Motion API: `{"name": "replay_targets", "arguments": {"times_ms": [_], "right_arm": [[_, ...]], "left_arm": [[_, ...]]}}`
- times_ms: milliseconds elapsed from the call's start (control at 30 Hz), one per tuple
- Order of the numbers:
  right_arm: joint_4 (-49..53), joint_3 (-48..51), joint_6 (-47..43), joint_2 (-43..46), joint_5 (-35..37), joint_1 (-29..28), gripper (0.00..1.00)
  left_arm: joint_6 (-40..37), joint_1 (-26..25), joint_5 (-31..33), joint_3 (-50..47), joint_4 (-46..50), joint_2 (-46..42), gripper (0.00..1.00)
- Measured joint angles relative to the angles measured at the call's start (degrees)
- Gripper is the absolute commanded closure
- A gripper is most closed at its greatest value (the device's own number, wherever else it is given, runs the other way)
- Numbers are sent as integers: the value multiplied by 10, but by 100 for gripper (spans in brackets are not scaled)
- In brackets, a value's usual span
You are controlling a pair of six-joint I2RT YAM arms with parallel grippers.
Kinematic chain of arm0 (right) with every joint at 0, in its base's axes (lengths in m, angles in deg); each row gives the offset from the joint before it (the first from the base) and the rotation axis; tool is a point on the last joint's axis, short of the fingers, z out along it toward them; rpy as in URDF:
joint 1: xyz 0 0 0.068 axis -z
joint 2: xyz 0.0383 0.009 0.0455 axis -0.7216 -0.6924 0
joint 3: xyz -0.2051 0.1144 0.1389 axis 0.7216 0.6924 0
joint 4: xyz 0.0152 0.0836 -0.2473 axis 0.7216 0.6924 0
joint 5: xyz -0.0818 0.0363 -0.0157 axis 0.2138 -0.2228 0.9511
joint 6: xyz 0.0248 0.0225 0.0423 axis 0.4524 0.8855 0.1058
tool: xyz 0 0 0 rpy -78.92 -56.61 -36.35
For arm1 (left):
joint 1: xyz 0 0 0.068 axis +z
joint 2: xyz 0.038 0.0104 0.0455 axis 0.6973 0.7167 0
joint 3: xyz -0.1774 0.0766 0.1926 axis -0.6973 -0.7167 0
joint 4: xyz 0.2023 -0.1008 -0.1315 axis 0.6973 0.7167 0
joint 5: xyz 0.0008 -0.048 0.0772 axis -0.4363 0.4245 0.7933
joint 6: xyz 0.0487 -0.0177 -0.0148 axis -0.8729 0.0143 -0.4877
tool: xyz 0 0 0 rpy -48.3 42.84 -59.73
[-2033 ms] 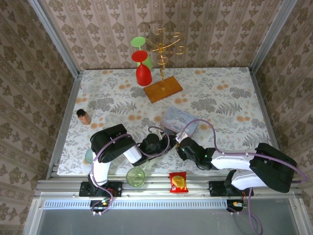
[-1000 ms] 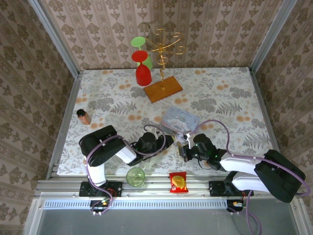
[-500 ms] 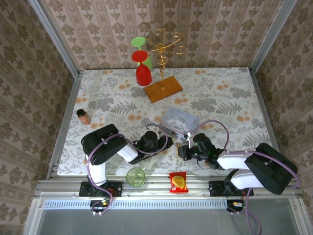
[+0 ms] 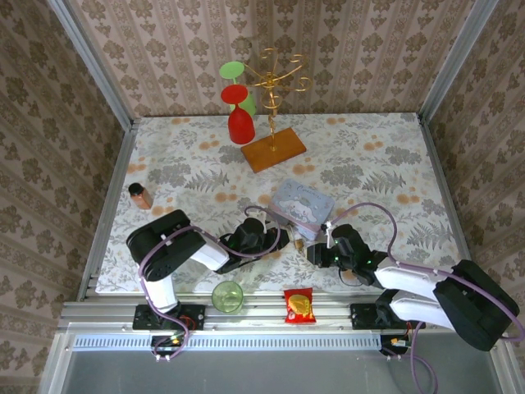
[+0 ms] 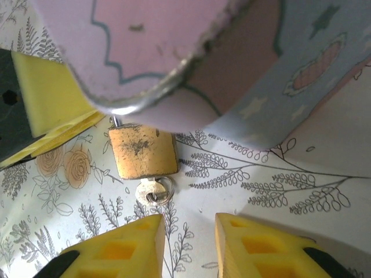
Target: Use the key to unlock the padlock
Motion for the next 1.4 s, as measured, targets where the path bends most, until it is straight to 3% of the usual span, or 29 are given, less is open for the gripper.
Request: {"name": "replay_targets", "arguments": {"times_ms": [300,700,1067,1400], "right_arm": [[71,-56,2,84,25,-20,63],[90,-207,-50,-97,43,-36,65],[110,-244,-92,-146,111,-41,65],[108,-206,-93,-164,105,-35,60]], "left_arm": [[-13,-4,24,-5,84,-94,73],[-88,1,89,-14,261,-303,67],[-99,0,100,-24,289,-299,67],[-98,-20,99,-24,269,-247,67]]}}
